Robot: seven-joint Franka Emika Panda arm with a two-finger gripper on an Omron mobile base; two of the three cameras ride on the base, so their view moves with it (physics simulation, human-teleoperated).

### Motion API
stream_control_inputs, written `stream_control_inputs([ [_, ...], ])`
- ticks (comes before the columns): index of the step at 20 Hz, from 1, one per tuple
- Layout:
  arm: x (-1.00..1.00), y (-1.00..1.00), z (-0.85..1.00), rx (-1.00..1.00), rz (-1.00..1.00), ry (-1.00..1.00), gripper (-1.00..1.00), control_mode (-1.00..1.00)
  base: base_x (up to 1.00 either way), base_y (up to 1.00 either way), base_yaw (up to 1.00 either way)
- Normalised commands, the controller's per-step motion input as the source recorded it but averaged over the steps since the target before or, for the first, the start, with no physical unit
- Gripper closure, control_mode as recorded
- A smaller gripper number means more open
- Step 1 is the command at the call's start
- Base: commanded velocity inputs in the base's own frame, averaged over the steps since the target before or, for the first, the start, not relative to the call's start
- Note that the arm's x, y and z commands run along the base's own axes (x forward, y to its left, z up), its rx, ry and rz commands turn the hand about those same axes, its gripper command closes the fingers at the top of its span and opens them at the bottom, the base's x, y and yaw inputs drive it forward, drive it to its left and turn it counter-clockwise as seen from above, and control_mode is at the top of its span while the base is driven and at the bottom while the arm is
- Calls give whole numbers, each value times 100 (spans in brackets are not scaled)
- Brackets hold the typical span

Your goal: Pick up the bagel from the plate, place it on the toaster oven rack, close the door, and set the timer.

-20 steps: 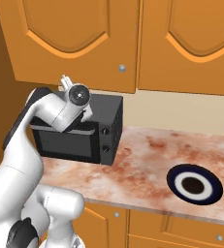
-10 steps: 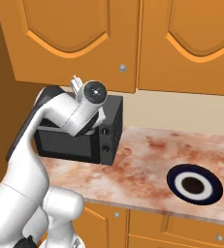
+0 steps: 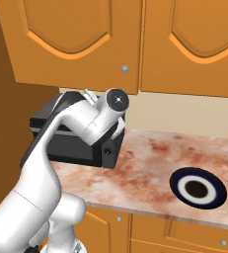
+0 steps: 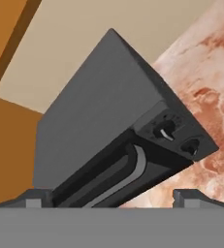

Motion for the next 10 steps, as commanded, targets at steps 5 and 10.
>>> stream_control_inputs([
  [5, 0, -10, -75, -22, 17, 3, -100, -100, 0, 0, 0],
  [10, -6, -13, -78, -5, 18, -1, -100, -100, 0, 0, 0],
])
